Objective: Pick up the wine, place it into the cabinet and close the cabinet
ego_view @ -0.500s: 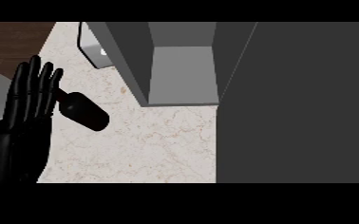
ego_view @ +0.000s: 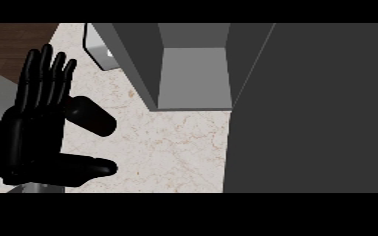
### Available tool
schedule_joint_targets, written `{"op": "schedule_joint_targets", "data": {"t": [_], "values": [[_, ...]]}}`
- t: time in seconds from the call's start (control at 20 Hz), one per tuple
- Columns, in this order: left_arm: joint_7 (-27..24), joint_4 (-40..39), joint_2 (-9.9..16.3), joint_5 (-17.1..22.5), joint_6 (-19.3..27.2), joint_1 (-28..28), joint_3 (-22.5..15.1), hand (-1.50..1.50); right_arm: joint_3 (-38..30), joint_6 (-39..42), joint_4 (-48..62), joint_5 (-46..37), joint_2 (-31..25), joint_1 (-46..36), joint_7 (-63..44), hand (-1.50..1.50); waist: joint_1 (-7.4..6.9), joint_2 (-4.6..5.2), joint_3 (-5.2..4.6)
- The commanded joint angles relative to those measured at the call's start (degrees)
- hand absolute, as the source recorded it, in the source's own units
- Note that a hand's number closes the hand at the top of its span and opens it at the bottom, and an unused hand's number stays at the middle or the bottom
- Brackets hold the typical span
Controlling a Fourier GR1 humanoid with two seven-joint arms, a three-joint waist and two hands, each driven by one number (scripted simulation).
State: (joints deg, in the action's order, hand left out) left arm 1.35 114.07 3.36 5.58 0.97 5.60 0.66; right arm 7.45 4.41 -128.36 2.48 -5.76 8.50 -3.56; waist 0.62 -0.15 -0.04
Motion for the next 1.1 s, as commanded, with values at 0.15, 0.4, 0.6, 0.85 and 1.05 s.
{"op": "schedule_joint_targets", "data": {"t": [0.15, 0.4, 0.6, 0.85, 1.05], "values": [[10.2, 4.9, -3.2, 1.3, 5.5, 3.3, -5.0, -1.50, 1.3, 1.6, -9.3, 6.4, -1.5, -0.5, -12.2, -1.50, -0.47, 0.04, 0.04], [15.0, 9.1, -3.3, -1.4, 9.6, 4.4, -9.3, -1.50, -3.3, 2.0, -12.7, 11.2, -2.3, -0.6, -15.5, -1.50, -0.44, 0.07, 0.07], [17.3, 9.6, -3.3, -3.1, 11.9, 7.0, -9.8, -1.50, 2.1, 1.2, -13.1, 6.3, 0.0, -0.4, -16.5, -1.50, -0.48, 0.07, 0.05], [20.8, 14.3, -3.4, -9.2, 19.1, 6.3, -18.5, -1.50, 0.0, 1.4, -12.2, 6.0, 0.0, -2.1, -16.9, -1.50, -0.53, 0.05, 0.06], [19.5, 12.0, -3.2, -7.9, 17.6, 6.4, -16.1, -1.50, 1.5, -0.3, -16.5, 5.2, 1.0, -1.6, -20.6, -1.50, -0.46, 0.06, 0.05]]}}
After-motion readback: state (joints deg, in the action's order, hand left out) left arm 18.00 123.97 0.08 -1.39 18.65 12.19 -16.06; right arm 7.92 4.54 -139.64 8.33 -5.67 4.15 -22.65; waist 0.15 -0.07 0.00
